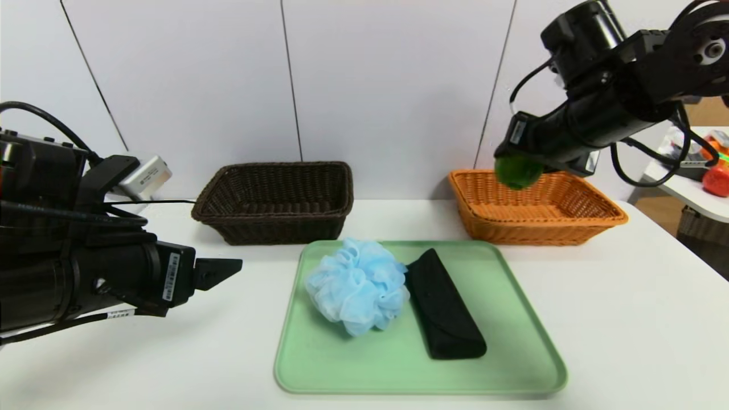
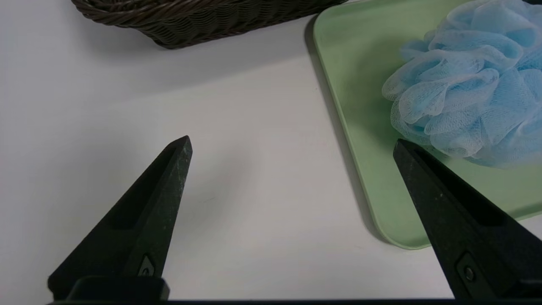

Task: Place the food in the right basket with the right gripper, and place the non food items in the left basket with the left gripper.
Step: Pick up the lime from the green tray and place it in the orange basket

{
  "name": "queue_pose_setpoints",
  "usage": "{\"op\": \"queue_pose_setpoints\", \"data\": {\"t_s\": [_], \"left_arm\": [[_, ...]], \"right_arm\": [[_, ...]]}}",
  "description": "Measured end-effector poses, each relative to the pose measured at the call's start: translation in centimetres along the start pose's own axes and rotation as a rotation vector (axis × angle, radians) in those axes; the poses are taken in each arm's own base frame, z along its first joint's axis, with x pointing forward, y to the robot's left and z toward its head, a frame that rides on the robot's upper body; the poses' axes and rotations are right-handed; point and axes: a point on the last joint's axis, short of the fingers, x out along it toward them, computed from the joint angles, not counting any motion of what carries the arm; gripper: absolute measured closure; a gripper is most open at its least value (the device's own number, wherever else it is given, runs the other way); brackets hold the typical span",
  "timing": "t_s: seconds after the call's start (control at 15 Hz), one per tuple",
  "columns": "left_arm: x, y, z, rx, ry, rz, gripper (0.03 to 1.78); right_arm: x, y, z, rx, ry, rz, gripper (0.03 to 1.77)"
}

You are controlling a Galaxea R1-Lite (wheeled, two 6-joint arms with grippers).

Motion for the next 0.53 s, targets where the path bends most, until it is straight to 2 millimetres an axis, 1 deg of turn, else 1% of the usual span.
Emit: {"op": "queue_pose_setpoints", "data": {"t_s": [0.13, 0.27, 0.4, 0.53], "left_arm": [[0.0, 0.0, -0.3, 0.001, 0.008, 0.001, 0.12], [-0.1, 0.1, -0.5, 0.002, 0.012, 0.001, 0.12], [-0.1, 0.1, -0.5, 0.004, 0.011, 0.004, 0.12], [-0.2, 0.1, -0.5, 0.006, 0.007, 0.006, 0.12]], "right_arm": [[2.1, -1.8, 2.1, 0.080, -0.077, -0.017, 0.80], [4.7, -3.6, 3.4, 0.135, -0.102, -0.045, 0.80], [7.1, -5.0, 4.1, 0.174, -0.099, -0.047, 0.80], [9.6, -6.0, 4.0, 0.189, -0.075, -0.072, 0.80]]}}
